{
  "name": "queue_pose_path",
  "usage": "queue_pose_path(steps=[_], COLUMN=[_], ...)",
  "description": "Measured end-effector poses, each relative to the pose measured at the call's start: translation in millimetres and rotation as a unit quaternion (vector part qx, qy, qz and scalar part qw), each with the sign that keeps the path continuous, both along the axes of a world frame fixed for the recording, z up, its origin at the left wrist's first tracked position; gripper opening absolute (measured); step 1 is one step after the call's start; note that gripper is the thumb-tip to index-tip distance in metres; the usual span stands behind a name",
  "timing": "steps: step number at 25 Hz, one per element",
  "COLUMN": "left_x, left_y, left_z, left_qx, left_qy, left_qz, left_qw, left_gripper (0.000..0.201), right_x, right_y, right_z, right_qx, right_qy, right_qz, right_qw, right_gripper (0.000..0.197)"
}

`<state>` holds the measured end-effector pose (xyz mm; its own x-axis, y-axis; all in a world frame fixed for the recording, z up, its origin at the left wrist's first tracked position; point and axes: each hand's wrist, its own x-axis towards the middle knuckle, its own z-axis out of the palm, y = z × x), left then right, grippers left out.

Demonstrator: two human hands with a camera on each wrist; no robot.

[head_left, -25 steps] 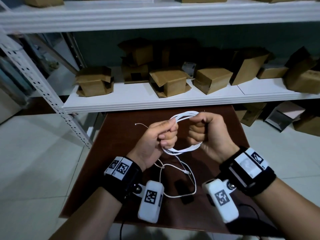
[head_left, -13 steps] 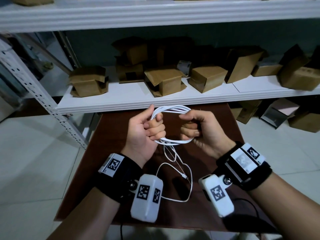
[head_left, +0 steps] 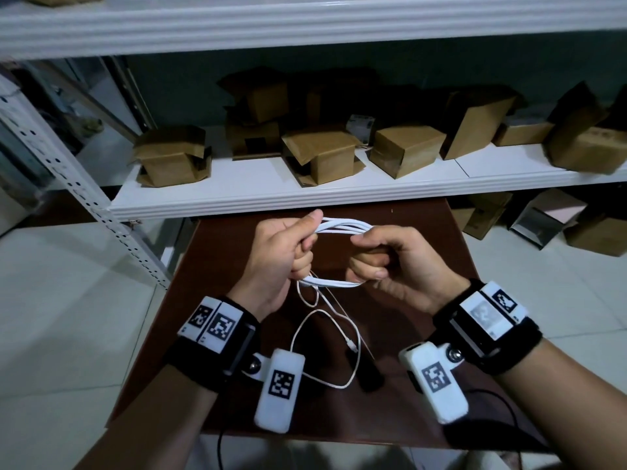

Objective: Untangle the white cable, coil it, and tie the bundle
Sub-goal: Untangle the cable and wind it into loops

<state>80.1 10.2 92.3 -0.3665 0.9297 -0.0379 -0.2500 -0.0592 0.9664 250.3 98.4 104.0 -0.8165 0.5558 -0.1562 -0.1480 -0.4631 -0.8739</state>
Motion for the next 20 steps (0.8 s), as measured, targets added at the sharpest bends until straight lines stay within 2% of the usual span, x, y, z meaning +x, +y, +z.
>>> queue_pose_path(steps=[5,8,10,12,13,14,16,18,20], left_x=[4.7,4.5,7.2,12.7,16.4,19.2,18.9,14.6,10.5], left_y=[0.5,0.5,0.7,1.7,1.8,2.1,4.2,4.9,1.3], left_z=[-3.6,-2.9,-6.9,-16.0,-19.2,-21.1,-20.5,-14.5,-7.6], left_qx=[-0.005,-0.012,-0.024,-0.047,-0.057,-0.063,-0.06,-0.041,-0.038], left_qy=[0.03,0.052,0.158,0.325,0.378,0.397,0.349,0.257,0.184], left_qz=[0.003,-0.03,-0.061,-0.089,-0.1,-0.103,-0.09,-0.08,-0.093], left_qw=[1.0,0.998,0.985,0.94,0.919,0.91,0.931,0.962,0.978], left_gripper=[0.054,0.054,0.059,0.062,0.062,0.062,0.061,0.059,0.053], right_x=[1.4,4.8,5.6,4.9,3.6,1.1,-4.7,-10.2,-13.4], right_y=[7.2,9.7,8.7,4.6,0.3,-4.4,-9.8,-12.9,-15.6], right_z=[-4.2,-2.3,-4.9,-10.1,-11.0,-11.0,-11.9,-9.7,-7.0], right_qx=[0.004,0.015,0.079,0.197,0.241,0.261,0.24,0.194,0.17], right_qy=[-0.016,-0.02,-0.081,-0.184,-0.233,-0.264,-0.265,-0.229,-0.198], right_qz=[0.048,0.09,0.12,0.15,0.158,0.15,0.075,0.006,-0.007], right_qw=[0.999,0.996,0.986,0.951,0.929,0.916,0.931,0.954,0.965], right_gripper=[0.039,0.037,0.032,0.029,0.026,0.023,0.022,0.028,0.024])
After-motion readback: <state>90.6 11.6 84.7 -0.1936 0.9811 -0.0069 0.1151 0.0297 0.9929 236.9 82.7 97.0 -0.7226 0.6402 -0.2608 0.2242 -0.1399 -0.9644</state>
